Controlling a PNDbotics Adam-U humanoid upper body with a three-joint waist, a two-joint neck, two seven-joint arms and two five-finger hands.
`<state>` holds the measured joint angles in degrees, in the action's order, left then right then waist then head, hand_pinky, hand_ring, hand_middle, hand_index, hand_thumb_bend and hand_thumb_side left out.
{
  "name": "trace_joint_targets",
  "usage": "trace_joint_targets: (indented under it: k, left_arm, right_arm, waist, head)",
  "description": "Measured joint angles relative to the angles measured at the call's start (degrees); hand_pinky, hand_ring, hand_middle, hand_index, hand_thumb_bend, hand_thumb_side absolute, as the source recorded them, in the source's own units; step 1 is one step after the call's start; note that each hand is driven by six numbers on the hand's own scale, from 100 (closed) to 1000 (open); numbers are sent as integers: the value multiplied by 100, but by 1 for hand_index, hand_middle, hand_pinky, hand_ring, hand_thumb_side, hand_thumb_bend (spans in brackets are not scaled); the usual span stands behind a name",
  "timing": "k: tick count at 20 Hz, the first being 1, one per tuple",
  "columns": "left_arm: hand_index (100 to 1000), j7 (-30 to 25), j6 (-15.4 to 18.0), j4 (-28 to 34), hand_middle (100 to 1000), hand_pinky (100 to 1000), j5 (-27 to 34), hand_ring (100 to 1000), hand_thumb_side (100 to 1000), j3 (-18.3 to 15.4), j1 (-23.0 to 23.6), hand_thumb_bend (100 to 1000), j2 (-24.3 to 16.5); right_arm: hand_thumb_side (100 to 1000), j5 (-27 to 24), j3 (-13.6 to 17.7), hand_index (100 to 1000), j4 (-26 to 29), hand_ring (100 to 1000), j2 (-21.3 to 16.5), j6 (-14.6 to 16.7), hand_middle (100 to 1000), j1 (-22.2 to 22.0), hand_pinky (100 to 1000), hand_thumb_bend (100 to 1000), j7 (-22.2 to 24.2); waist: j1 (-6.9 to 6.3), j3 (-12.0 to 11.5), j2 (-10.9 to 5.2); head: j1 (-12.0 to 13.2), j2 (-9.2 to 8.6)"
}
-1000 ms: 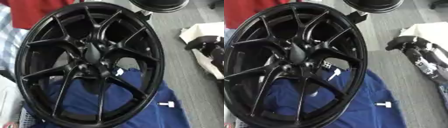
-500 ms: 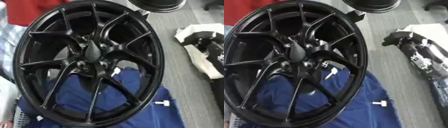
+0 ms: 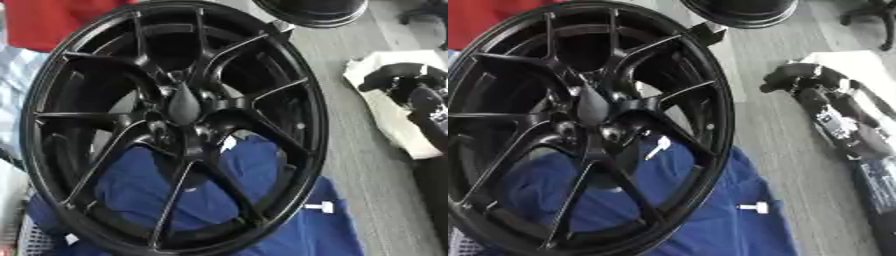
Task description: Pull the pin out of the wheel hub.
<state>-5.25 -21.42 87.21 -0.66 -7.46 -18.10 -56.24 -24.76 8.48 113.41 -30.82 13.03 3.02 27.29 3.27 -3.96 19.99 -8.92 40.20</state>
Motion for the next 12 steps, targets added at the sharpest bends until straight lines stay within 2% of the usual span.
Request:
trace_joint_targets:
  k: [1, 4, 5, 6, 7, 9, 12]
  left_arm:
    - [896, -78, 18, -4, 795, 921, -18, 857, 1000, -3, 15, 240, 11]
    - [900, -316, 80, 31, 802, 922, -76, 859, 997, -65, 17, 201, 41]
    - [881, -396, 95, 54, 771, 895, -99, 833, 966, -92, 16, 133, 41]
    - [864, -457, 104, 83, 742, 870, -104, 806, 911, -125, 2, 100, 43]
    - [824, -491, 114, 124, 670, 817, -98, 741, 779, -177, -23, 100, 50]
    - [767, -474, 165, 273, 613, 768, -34, 682, 694, -318, -96, 100, 140]
    - [752, -290, 355, 638, 604, 753, 178, 670, 620, -507, -339, 100, 424]
  right_arm:
    - [553, -4, 0, 839, 0, 796, 0, -1, 763, 0, 1000, 100, 1]
    - [552, -4, 0, 839, 0, 796, 11, -5, 762, 0, 1000, 100, 4]
    - [552, -5, 0, 839, 0, 795, 20, -6, 762, 0, 1000, 100, 4]
    - [552, -6, 0, 839, 0, 795, 26, -6, 761, 0, 1000, 100, 4]
    - [552, -6, 0, 839, 0, 795, 31, -6, 761, 0, 1000, 100, 4]
    - [550, -7, -1, 839, 0, 795, 31, -5, 761, 0, 1000, 100, 4]
    - [548, -32, -2, 838, 0, 793, 32, 6, 760, 8, 1000, 100, -4]
  waist:
    - [-2, -1, 0]
    - [-1, -6, 0]
    - [-1, -6, 0]
    - [-1, -11, 0]
    - [1, -22, 0]
    - [11, -35, 0]
    - [51, -25, 0]
  head:
    - [-1, -7]
    - [-17, -18]
    - [-23, -20]
    - [-25, -27]
    - [-26, -32]
    - [-28, -36]
    - [-27, -47]
